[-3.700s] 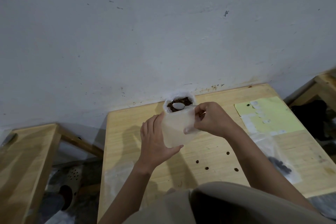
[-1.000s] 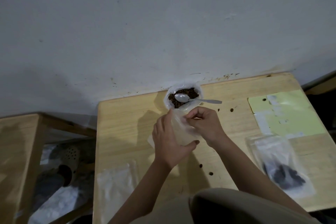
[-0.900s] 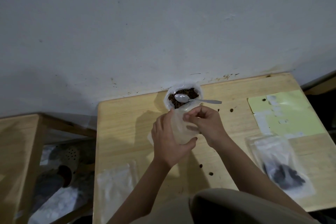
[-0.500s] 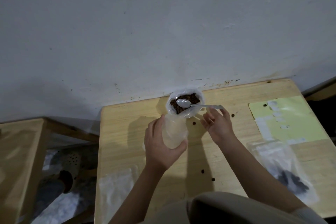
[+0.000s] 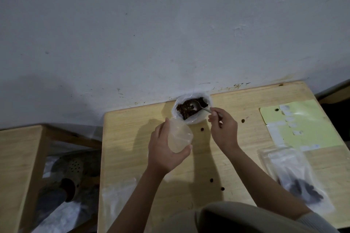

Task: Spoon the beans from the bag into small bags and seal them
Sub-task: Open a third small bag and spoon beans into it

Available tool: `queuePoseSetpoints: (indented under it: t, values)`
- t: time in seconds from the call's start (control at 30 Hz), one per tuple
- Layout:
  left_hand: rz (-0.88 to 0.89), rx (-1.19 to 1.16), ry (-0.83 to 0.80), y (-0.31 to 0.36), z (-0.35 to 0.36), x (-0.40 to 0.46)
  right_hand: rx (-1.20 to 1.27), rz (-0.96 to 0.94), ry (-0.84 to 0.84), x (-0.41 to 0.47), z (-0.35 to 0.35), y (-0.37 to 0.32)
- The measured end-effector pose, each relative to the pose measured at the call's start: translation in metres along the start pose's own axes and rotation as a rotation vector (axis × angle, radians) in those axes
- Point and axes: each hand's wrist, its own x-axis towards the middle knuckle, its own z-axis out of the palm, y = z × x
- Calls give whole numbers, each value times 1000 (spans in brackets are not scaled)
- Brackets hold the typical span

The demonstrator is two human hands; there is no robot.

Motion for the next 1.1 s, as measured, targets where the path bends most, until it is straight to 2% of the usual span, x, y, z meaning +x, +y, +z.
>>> queuePoseSetpoints:
  t: [0.1, 0.2, 0.3, 0.53, 0.73, 0.93, 1.1]
  values:
    - [-10, 42, -159, -5, 4, 10, 165, 291, 12, -1, 12, 0]
    - [-7, 66, -215, -8, 8, 16, 407, 581, 32, 2, 21, -3]
    - [-5, 68, -206, -9, 8, 19, 511, 671, 72, 6, 21, -7]
    - [-1, 114, -76, -9, 2, 16, 590, 650, 105, 5, -4, -15]
    - [-20, 208, 9, -9, -3, 18, 606, 514, 13, -4, -36, -24]
    - [39, 230, 37, 1, -4, 20, 594, 354, -120, -13, -57, -37]
    - [78, 207, 54, 5, -1, 18, 535, 290, -96, -11, -59, -40]
